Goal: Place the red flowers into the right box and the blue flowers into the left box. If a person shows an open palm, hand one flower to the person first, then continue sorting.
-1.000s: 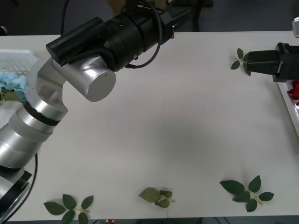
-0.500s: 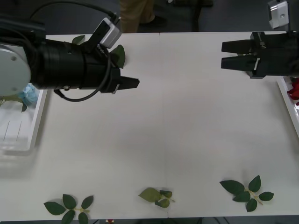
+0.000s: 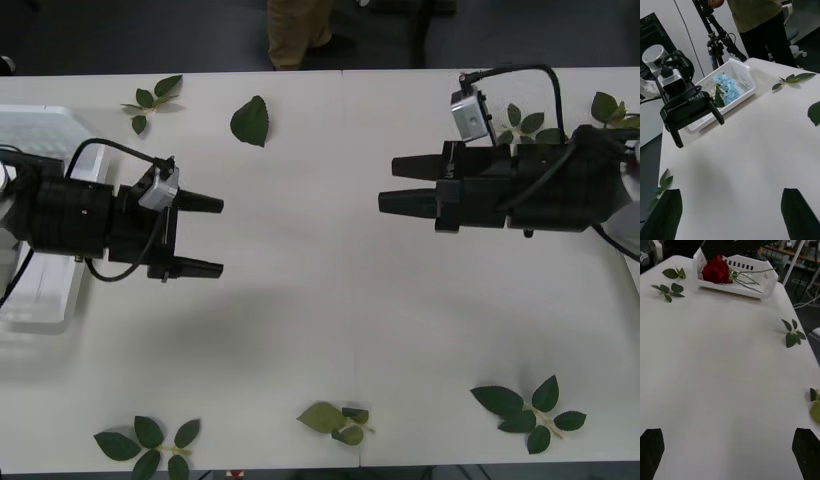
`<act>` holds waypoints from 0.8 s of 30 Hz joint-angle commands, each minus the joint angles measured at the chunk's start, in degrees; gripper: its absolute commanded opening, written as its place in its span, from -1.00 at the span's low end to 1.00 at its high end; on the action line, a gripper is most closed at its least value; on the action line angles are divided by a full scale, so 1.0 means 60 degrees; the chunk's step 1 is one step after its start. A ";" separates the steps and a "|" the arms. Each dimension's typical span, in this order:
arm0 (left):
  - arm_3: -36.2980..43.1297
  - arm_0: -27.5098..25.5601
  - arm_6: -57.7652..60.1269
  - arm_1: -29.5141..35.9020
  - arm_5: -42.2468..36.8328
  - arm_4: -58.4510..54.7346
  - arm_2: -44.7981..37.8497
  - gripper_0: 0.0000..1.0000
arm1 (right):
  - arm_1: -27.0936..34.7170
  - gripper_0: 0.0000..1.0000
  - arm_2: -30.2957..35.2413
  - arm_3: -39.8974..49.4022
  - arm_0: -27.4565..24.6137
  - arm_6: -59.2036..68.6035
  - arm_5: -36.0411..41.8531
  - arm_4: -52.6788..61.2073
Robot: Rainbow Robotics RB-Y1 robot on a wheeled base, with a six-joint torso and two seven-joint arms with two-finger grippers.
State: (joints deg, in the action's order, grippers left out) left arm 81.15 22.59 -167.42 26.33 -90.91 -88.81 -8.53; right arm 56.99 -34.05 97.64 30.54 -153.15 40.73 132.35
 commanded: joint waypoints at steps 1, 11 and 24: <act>-0.0414 -0.0103 0.2070 -0.0199 -0.0126 -0.0286 -0.0145 1.00 | 0.0418 0.53 -0.0537 0.0308 0.0286 -0.0308 -0.0606 0.0002; -0.0341 -0.0118 0.2070 -0.0199 0.0885 -0.0374 0.0470 1.00 | 0.0433 0.53 -0.0566 0.0059 0.0286 -0.0308 -0.0723 0.0031; -0.0370 -0.0191 0.2070 -0.0258 0.0958 -0.0667 0.0456 1.00 | 0.0433 0.53 -0.0566 0.0044 0.0286 -0.0308 -0.0767 0.0090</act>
State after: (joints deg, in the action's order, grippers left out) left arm 78.21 22.56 -156.09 25.66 -86.11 -90.59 -6.42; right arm 57.28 -37.49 97.64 30.54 -153.18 36.49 132.18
